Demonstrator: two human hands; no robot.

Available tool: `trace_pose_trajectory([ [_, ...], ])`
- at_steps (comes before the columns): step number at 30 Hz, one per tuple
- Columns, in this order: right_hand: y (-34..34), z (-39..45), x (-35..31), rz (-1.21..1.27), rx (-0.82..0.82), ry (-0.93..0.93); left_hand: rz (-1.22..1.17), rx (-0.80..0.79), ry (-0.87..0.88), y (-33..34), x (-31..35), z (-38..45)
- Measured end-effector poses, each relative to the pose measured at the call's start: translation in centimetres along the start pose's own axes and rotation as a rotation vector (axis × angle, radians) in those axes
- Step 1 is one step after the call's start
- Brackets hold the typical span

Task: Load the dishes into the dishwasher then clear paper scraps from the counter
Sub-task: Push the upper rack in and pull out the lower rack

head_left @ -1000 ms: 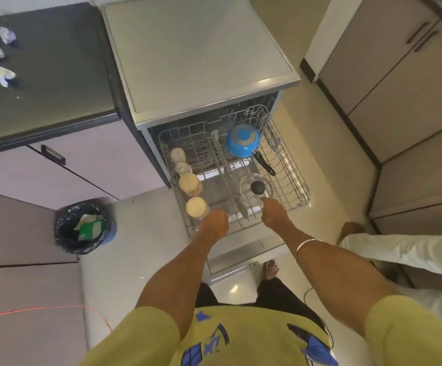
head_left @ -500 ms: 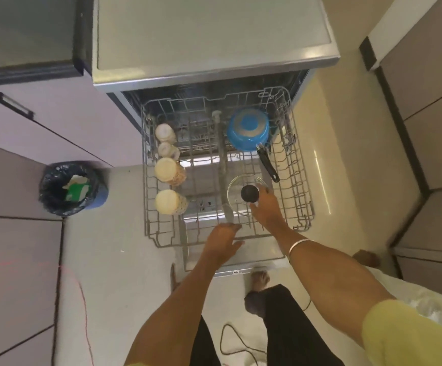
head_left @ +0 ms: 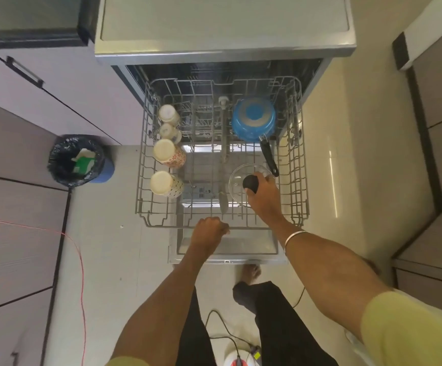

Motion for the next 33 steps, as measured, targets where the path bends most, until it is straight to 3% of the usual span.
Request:
trace_pose_trajectory([
  [16,0.7,-1.0,2.6,-0.028,0.030,0.141,-0.029,0.092,-0.038,1.1,-1.2,-1.8],
  [22,0.6,-4.7,0.0,-0.051,0.132,-0.034,0.129,-0.008,-0.026,1.2,-2.8,-2.2],
  [27,4.2,-9.4,-3.9,-0.160,0.008,-0.377,0.127,0.005,-0.088,0.7,-2.8,-2.1],
  [33,8.2,-12.0,-2.2,-0.268,-0.100,-0.313,0.141,-0.003,-0.138,1.7,-2.6,-2.4],
])
Point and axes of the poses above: each hand's wrist, its own z-axis towards the middle knuckle, its own y-axis out of the palm, x = y × z, the point moved 9 cm from there along z, towards the middle knuckle, and after that the axes turned 4 degrees about -z, right-handed, at the moved point
